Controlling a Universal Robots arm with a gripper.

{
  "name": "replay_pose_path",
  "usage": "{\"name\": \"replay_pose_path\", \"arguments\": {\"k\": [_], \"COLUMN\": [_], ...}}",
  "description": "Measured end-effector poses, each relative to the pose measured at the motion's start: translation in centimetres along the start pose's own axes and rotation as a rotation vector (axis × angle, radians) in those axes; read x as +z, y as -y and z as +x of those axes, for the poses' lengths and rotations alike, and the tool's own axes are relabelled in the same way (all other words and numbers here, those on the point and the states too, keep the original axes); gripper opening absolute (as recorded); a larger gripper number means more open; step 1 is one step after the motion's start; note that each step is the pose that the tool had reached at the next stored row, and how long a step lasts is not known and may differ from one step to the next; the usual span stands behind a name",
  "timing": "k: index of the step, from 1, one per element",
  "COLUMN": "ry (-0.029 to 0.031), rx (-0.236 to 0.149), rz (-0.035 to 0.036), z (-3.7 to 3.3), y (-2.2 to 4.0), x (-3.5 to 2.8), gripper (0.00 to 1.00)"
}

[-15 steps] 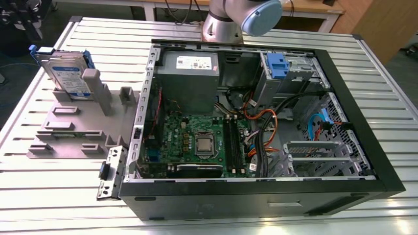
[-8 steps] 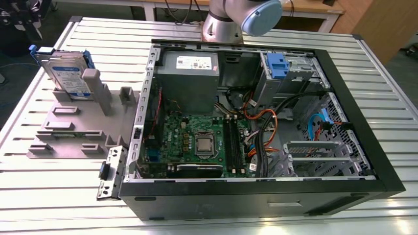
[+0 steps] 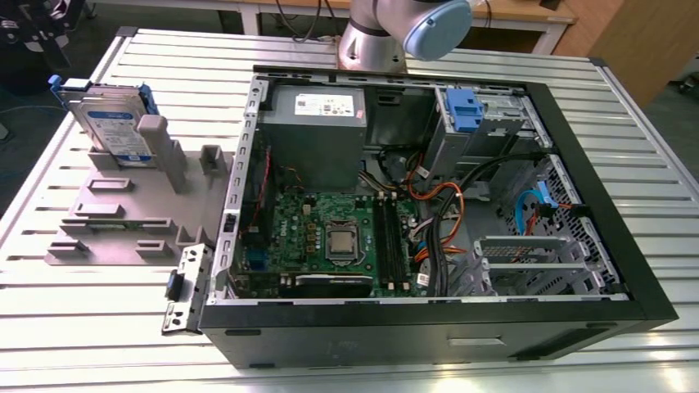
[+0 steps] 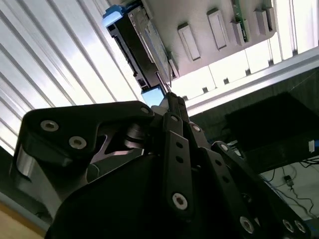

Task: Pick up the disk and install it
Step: 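Pick up the disk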

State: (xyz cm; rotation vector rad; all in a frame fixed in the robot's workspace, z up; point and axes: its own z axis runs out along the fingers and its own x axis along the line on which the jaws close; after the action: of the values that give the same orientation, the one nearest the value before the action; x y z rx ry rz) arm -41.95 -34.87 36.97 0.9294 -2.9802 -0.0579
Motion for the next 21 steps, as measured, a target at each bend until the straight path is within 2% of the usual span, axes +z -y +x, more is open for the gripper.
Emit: {"name": "replay_pose_path", "arguments": {"k": [16,21], "ry": [-0.0005,-0.0015], "rx": [-0.012,-0.037], "rz": [0.0001,0.0003], "z": [0.00,0.00], "y": [0.00,0.00], "x": [0.00,0.00], "gripper": [0.11,0.11]}}
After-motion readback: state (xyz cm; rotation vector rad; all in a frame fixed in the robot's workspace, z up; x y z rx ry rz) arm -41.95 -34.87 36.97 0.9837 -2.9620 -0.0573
